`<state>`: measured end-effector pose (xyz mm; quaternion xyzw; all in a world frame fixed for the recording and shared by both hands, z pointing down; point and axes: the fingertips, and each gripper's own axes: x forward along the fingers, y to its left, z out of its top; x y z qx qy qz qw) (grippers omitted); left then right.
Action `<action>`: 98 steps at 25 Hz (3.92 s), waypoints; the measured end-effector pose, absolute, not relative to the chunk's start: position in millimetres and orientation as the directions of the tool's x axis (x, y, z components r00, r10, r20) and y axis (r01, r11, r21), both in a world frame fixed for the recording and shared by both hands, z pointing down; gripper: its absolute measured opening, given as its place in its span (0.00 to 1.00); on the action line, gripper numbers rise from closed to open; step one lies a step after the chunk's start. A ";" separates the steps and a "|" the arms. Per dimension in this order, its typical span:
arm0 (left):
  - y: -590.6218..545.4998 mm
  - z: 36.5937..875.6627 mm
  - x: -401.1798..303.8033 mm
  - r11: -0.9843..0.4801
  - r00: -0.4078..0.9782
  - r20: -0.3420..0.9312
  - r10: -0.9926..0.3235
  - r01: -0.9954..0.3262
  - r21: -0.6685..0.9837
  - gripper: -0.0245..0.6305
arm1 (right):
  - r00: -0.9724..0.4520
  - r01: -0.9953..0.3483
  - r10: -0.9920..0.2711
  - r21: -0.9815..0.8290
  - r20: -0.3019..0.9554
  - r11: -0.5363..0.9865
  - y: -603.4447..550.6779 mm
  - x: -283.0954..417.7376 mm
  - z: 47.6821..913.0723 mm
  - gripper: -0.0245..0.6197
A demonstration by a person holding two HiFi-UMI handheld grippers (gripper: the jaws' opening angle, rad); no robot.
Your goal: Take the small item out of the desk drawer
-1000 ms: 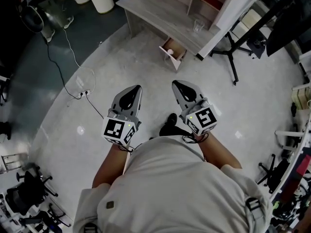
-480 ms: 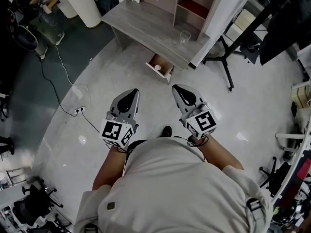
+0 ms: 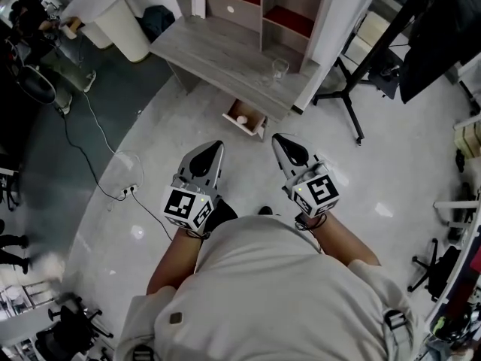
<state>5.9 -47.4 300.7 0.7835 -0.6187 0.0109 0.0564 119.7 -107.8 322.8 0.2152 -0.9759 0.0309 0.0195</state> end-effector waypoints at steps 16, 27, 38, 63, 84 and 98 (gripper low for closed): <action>-145.8 302.7 -103.1 -0.411 0.421 0.071 -0.904 -0.903 0.123 0.06 | -0.799 -0.598 -0.588 -0.063 0.123 0.799 -189.4 20.8 335.5 0.07; -183.7 310.0 -195.4 -0.512 0.525 0.059 -0.849 -0.845 0.154 0.06 | -0.714 -0.695 -0.667 -0.096 0.213 0.713 -217.0 -63.0 371.1 0.07; -210.4 329.7 -248.7 -0.552 0.570 0.094 -0.816 -0.817 0.165 0.06 | -0.632 -0.774 -0.729 -0.156 0.263 0.614 -229.2 -108.8 402.3 0.07; -307.0 521.0 -198.6 -0.576 0.629 0.350 -0.694 -0.777 0.253 0.06 | -0.552 -0.832 -0.604 -0.329 0.575 0.447 -303.9 -83.4 650.8 0.08; -345.5 699.2 -191.0 -0.553 0.626 0.506 -0.594 -0.774 0.309 0.06 | -0.414 -0.909 -0.409 -0.347 0.813 0.230 -333.2 -91.6 889.7 0.42; -344.2 734.0 -178.4 -0.534 0.636 0.527 -0.564 -0.767 0.355 0.06 | -0.335 -0.936 -0.276 -0.285 0.901 0.205 -339.3 -91.2 953.1 0.42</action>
